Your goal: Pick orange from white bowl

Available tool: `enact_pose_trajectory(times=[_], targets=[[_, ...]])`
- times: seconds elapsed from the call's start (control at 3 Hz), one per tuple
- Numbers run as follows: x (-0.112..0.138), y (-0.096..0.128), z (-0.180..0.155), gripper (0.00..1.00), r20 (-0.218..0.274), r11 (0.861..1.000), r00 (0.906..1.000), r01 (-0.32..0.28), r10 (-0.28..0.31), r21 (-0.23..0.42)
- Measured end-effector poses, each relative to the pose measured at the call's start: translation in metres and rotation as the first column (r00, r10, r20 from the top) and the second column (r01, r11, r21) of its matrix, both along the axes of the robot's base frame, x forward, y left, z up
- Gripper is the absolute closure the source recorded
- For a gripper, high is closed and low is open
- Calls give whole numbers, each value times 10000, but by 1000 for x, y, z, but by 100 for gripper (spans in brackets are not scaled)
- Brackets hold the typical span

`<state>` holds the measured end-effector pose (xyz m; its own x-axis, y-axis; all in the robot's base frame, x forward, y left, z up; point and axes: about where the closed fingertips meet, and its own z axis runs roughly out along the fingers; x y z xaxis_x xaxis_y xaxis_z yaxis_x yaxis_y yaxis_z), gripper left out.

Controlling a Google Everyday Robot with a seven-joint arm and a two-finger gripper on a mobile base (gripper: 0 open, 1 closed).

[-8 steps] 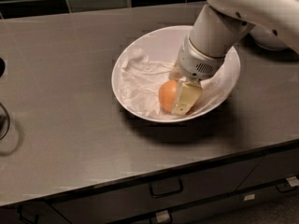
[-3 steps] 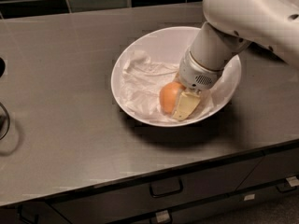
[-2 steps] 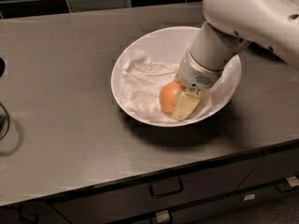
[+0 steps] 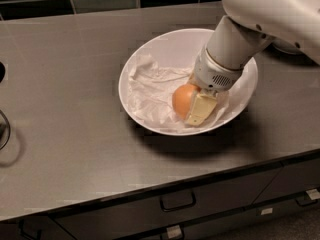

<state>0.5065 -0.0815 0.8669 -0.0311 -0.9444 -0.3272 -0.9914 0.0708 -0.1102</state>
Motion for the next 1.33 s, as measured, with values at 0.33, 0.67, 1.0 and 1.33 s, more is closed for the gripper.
enact_pose_trajectory(times=[0.33,0.67,1.0,1.33], targets=[[1,-1,27,75,410,10000,9991,-74,72,50],[2,-2,49,75,755,9999,9971,-111,102,122],[4,-3,64,75,995,9996,9950,-151,126,245],[5,-6,75,76,1248,9985,9922,-131,63,537]])
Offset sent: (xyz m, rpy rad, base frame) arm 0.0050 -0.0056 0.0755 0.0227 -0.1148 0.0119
